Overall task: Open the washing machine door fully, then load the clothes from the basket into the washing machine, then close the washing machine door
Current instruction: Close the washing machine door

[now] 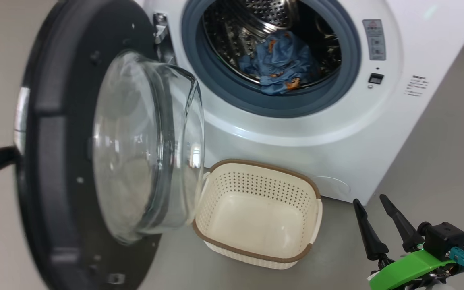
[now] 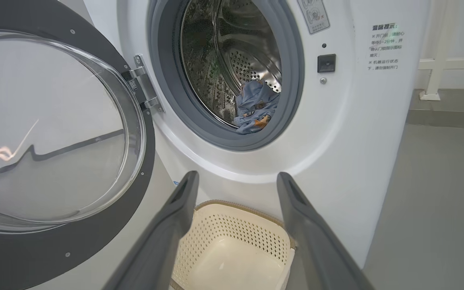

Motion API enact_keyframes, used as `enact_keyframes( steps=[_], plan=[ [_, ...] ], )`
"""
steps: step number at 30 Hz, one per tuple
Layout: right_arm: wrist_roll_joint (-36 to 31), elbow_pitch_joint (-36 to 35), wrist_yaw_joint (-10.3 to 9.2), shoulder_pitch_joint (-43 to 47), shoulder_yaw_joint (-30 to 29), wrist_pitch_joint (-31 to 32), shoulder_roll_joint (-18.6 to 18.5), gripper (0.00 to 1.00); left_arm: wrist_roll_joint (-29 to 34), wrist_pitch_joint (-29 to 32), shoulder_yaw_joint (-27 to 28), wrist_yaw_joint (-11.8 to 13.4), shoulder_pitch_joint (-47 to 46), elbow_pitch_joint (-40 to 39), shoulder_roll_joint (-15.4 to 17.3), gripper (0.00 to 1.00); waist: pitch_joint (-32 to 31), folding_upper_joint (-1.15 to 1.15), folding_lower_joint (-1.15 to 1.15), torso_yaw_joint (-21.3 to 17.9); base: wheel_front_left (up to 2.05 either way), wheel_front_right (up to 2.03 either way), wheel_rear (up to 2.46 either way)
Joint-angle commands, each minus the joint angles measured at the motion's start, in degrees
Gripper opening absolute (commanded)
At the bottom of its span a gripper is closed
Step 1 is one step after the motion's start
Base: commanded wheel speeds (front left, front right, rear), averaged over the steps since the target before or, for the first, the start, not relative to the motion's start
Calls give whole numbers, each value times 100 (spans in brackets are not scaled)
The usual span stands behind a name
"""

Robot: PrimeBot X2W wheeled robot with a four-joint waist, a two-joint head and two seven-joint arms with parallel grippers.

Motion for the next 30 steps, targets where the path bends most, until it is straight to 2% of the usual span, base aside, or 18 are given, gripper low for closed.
enact_keyframes(
  steps=[1,10,20,30],
  plan=[
    [1,-163,8,2,79,-27,-1,100,-113,114,232,-20,-127,-380,133,0,-7,0,0,-149,0,0,0],
    [-5,-217,8,40,-62,-27,88,100,76,234,-69,-20,-253,-1160,-491,0,-9,0,0,-698,0,0,0],
    [-11,-267,8,-77,-138,-27,223,100,412,-29,-232,-20,-729,-917,-1100,0,135,0,0,-1440,0,0,0],
    [-19,-293,8,-157,-191,-27,362,100,910,-550,-291,-20,-1226,-571,-1446,0,302,0,0,-2162,0,0,0]
  ],
)
